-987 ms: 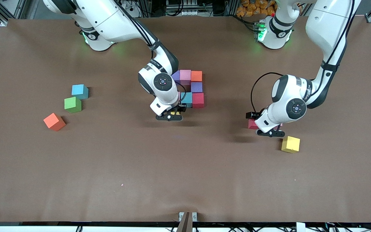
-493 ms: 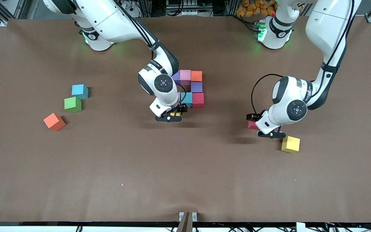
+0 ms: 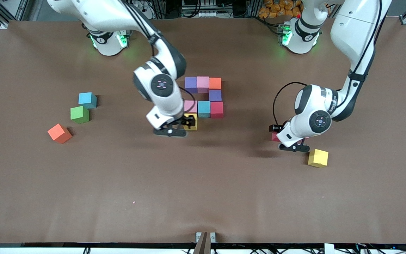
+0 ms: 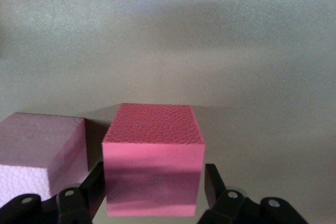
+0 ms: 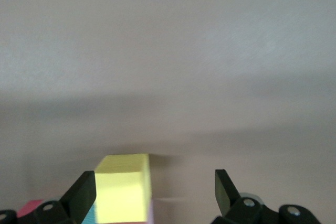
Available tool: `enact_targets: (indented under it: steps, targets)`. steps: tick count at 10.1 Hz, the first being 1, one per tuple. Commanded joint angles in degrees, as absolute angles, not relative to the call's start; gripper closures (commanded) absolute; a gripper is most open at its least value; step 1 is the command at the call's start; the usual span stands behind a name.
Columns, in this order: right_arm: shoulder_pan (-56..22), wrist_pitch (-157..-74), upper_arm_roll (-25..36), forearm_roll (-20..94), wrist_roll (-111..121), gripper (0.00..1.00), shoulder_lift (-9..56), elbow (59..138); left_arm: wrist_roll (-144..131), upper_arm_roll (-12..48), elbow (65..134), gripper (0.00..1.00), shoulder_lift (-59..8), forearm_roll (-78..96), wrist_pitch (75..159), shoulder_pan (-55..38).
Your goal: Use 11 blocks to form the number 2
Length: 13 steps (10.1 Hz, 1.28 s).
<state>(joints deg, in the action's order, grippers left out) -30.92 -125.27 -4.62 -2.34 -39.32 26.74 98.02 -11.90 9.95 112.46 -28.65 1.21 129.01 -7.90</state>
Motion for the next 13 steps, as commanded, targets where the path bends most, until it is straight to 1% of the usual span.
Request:
enact_targets:
  steps: [1,2,3,5,6,7,9,10,11,12,13]
  targets:
    - [-22.28,-125.77,-5.1,-2.2,-24.6,0.0,16.73,110.96,-13.27,8.88,111.18,0.55,-29.0,0.09,129.11,-9.4]
    - [-18.58,-125.95,-4.92,-2.28,-17.56,0.0,14.87,114.14,-12.75,8.88,111.09,0.64,-28.74,0.0,129.02,-9.4]
    - [-14.63,-126.12,-4.83,-2.29,-11.66,0.0,13.46,116.69,-12.57,8.79,110.75,0.66,-28.22,-0.44,129.02,-9.14]
    - [-6.38,-126.3,-5.01,-2.29,-2.41,0.0,12.92,118.74,-12.66,9.14,106.9,0.65,-27.08,-1.23,127.28,-9.14]
    - [-2.59,-126.3,-5.01,-2.37,3.28,0.0,13.27,118.74,-13.09,9.4,102.52,0.65,-27.24,-1.14,124.57,-10.27]
    - [1.02,-126.47,-4.84,-2.46,10.13,0.0,13.53,118.74,-13.18,8.97,97.78,0.65,-27.86,-0.62,121.67,-13.76]
    - [6.22,-126.56,-4.75,-2.9,19.91,0.0,13.8,118.83,-14.67,8.44,90.3,0.65,-30.57,1.48,119.62,-18.7]
    - [6.94,-127.43,-3.44,-2.99,24.74,0.0,13.71,119.35,-16.16,7.13,87.65,0.65,-32.15,2.28,119.71,-21.16]
    - [7.29,-130.31,-1.51,-2.99,29.4,0.0,13.8,120.83,-16.52,4.6,84.41,0.65,-34.34,3.76,119.71,-24.14]
    - [8.51,-133.21,-0.45,-3.08,34.75,0.0,14.06,121.63,-17.05,2.4,80.72,0.65,-36.98,6.48,119.71,-26.87]
    - [10.44,-134.03,-0.35,-3.08,37.85,0.0,14.76,121.73,-18.09,0.37,77.73,0.65,-39.44,7.2,119.79,-29.24]
